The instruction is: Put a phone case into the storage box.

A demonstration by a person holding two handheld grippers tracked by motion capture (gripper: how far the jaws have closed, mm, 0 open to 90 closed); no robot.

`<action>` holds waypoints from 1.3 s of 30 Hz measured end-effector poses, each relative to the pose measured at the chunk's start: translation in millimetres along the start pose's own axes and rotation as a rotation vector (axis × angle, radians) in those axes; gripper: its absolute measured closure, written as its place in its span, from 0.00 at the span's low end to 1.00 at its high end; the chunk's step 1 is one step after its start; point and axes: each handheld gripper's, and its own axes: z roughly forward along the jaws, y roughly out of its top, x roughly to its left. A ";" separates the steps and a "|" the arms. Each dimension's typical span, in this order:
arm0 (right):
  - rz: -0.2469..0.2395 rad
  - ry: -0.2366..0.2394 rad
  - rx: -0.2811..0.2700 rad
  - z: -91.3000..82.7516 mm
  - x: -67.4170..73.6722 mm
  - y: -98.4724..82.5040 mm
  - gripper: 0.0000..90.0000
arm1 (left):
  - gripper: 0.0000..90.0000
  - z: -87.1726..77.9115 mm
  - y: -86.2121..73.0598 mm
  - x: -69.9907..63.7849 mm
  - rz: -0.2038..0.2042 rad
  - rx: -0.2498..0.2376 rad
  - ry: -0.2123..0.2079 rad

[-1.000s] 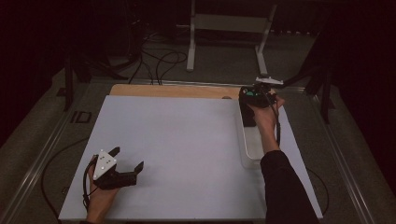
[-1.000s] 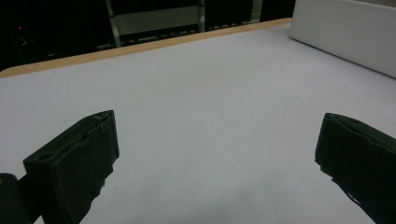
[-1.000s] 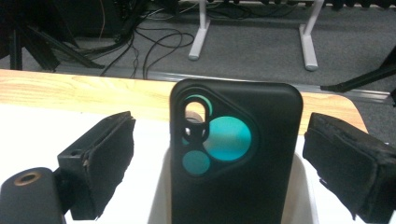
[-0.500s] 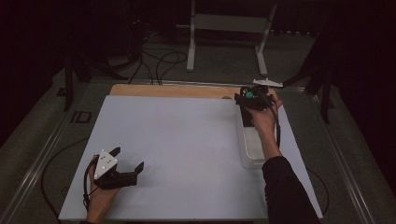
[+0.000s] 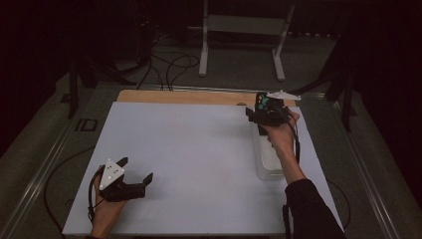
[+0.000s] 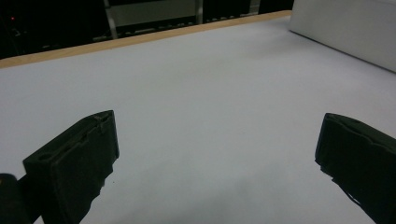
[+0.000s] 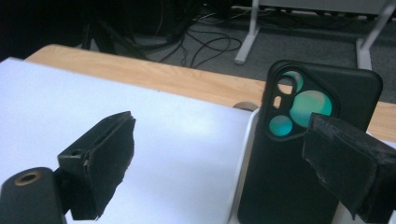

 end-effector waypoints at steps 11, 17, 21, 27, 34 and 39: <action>-0.040 0.064 -0.030 -28.9 24.7 -14.3 0.10 | 0.00 -5.9 2.6 5.1 -0.019 -0.005 -0.011; -0.062 0.107 -0.056 -47.3 37.5 -31.9 0.10 | 0.00 -10.1 4.1 7.4 -0.024 -0.018 -0.006; -0.061 0.114 -0.074 -59.3 40.1 -46.3 0.10 | 0.00 -11.9 4.7 8.5 -0.026 -0.024 -0.006; -0.044 0.136 -0.086 -76.5 36.8 -68.9 0.10 | 0.00 -16.4 6.6 10.7 -0.032 -0.039 -0.007; -0.054 0.137 -0.099 -89.3 36.5 -92.7 0.11 | 0.00 -20.8 8.7 10.2 -0.025 -0.051 -0.011; -0.092 0.142 -0.140 -98.8 39.8 -111.8 0.11 | 0.00 -24.0 9.1 11.1 -0.021 -0.058 -0.022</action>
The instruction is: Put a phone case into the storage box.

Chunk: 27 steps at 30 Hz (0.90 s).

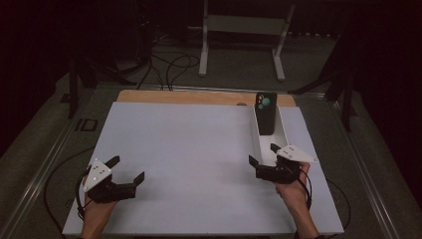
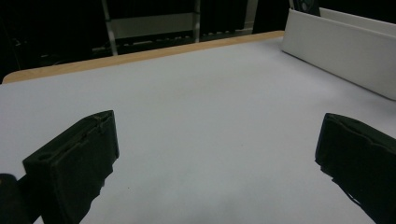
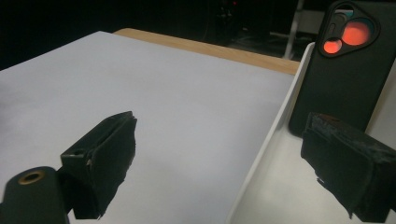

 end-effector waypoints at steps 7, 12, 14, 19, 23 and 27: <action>-0.028 0.011 -0.045 -9.6 4.0 -15.7 0.11 | 0.00 -1.8 -1.8 -0.5 0.019 -0.009 0.000; -0.008 0.007 -0.069 -15.7 1.8 -26.3 0.11 | 0.00 -2.8 -3.3 -0.5 0.031 -0.022 -0.009; -0.003 0.008 -0.077 -18.3 -0.1 -29.8 0.11 | 0.00 -2.5 -4.2 -0.5 0.032 -0.018 -0.005; 0.001 0.012 -0.091 -24.0 -2.1 -35.8 0.11 | 0.00 -1.0 -6.0 -2.1 0.047 -0.008 -0.002; 0.014 0.008 -0.105 -26.6 -4.6 -38.8 0.11 | 0.00 0.7 -7.0 -2.6 0.055 0.004 -0.003; 0.014 0.005 -0.103 -26.1 -5.3 -40.0 0.11 | 0.00 1.9 -8.0 -1.9 0.057 0.013 -0.002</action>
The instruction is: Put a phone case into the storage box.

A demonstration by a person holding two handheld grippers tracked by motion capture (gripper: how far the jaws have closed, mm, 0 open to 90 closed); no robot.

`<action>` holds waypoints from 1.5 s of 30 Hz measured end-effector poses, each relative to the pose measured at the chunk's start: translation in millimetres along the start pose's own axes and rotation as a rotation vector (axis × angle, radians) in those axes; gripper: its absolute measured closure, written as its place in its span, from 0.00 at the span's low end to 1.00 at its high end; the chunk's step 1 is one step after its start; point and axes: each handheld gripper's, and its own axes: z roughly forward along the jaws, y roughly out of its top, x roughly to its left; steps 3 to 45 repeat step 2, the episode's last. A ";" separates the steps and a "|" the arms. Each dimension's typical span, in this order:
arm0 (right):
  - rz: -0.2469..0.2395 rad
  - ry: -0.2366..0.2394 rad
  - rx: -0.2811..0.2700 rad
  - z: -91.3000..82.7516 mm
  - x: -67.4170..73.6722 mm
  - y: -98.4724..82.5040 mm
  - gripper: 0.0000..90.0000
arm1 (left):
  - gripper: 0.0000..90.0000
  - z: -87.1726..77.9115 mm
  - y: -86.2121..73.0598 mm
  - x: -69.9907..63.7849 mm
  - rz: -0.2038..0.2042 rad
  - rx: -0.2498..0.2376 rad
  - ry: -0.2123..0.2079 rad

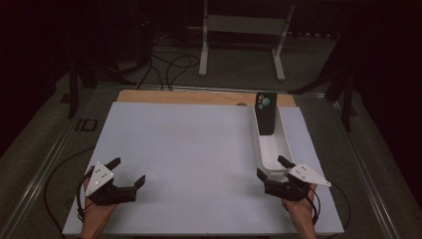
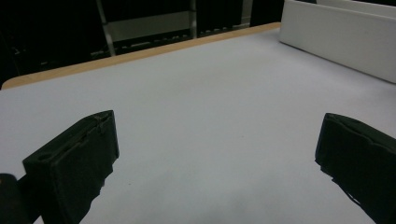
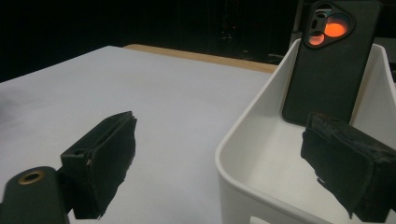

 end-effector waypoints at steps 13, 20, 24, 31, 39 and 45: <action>-0.001 0.004 0.004 1.7 0.3 -0.9 0.11 | 0.00 0.6 0.0 0.1 0.001 0.004 0.001; -0.001 0.004 0.004 1.7 0.3 -0.9 0.11 | 0.00 0.6 0.0 0.1 0.001 0.004 0.001; -0.001 0.004 0.004 1.7 0.3 -0.9 0.11 | 0.00 0.6 0.0 0.1 0.001 0.004 0.001; -0.001 0.004 0.004 1.7 0.3 -0.9 0.11 | 0.00 0.6 0.0 0.1 0.001 0.004 0.001; -0.001 0.004 0.004 1.7 0.3 -0.9 0.11 | 0.00 0.6 0.0 0.1 0.001 0.004 0.001; -0.001 0.004 0.004 1.7 0.3 -0.9 0.11 | 0.00 0.6 0.0 0.1 0.001 0.004 0.001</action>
